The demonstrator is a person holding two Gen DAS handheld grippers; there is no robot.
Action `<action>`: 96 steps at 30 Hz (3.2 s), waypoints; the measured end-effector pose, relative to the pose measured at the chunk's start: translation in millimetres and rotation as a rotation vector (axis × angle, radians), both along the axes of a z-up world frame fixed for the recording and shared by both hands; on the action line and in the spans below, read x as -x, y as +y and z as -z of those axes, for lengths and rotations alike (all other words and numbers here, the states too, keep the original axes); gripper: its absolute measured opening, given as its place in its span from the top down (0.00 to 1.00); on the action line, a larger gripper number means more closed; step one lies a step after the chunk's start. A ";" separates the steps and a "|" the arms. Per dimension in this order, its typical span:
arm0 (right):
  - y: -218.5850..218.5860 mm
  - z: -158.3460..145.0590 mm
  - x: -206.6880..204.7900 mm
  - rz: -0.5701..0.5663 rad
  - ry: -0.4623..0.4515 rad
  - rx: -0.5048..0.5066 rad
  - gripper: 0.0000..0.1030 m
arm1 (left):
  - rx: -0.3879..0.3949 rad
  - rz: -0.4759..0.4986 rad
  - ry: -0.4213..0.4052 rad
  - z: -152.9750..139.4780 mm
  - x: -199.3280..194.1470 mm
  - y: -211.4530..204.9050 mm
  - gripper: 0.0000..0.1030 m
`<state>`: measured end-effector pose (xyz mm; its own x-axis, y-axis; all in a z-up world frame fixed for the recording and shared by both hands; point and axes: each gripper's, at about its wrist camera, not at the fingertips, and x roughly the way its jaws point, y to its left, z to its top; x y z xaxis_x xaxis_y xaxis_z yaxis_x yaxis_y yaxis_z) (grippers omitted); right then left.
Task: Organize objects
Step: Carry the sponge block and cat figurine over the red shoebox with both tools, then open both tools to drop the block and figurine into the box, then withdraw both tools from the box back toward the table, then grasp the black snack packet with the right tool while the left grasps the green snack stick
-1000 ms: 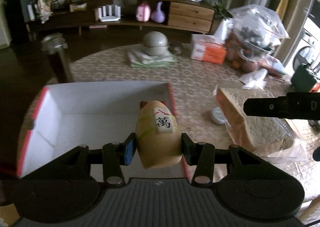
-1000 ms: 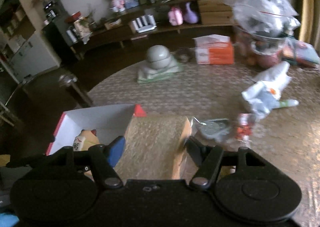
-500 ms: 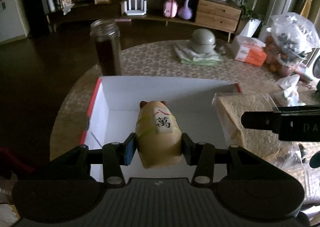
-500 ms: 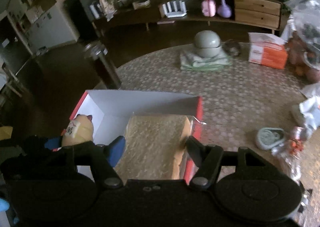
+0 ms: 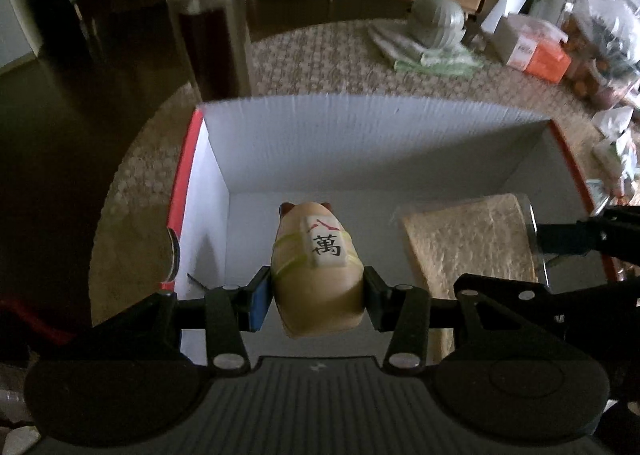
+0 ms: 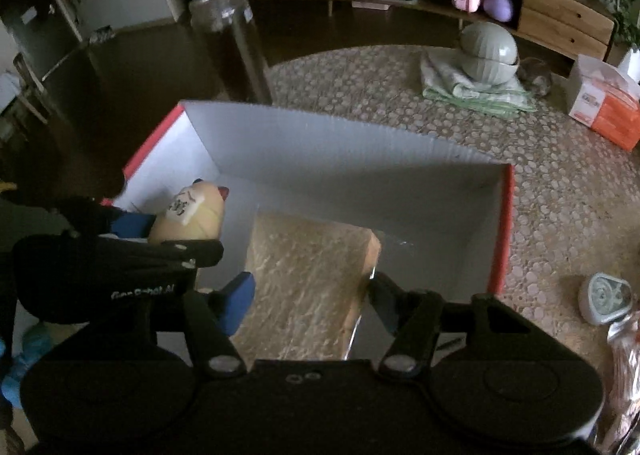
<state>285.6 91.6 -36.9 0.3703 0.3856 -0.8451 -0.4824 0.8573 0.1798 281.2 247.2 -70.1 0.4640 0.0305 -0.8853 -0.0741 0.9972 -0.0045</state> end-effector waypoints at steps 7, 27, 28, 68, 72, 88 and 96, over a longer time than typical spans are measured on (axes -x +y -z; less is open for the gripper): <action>4.0 12.9 -5.8 0.009 0.035 0.033 0.40 | 0.006 0.016 0.058 16.8 -7.0 1.4 0.54; -16.4 -8.6 19.4 -0.051 0.002 -0.021 0.32 | 0.063 -0.024 0.045 0.3 -0.3 -0.3 0.35; -19.1 -12.2 21.9 -0.050 -0.003 -0.026 0.32 | 0.060 -0.025 0.036 -3.2 2.0 -0.4 0.35; -227.4 -59.4 162.1 0.142 -0.291 -0.172 0.15 | 0.086 0.047 -0.277 -89.7 143.8 -163.6 0.18; -258.2 -52.5 163.9 0.227 -0.318 -0.167 0.14 | 0.116 0.067 -0.285 -79.3 146.5 -186.1 0.06; -328.3 -1.4 158.0 0.220 -0.345 0.155 0.14 | 0.132 0.160 -0.318 -38.9 134.1 -263.9 0.00; -356.7 13.6 133.6 0.152 -0.277 0.114 0.14 | 0.111 0.283 -0.287 -6.9 116.4 -296.2 0.00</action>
<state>152.0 -265.1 -50.5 0.6377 0.2170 -0.7391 -0.3644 0.9303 -0.0412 164.7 -49.0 -63.3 0.6686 -0.2218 -0.7098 0.2229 0.9704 -0.0933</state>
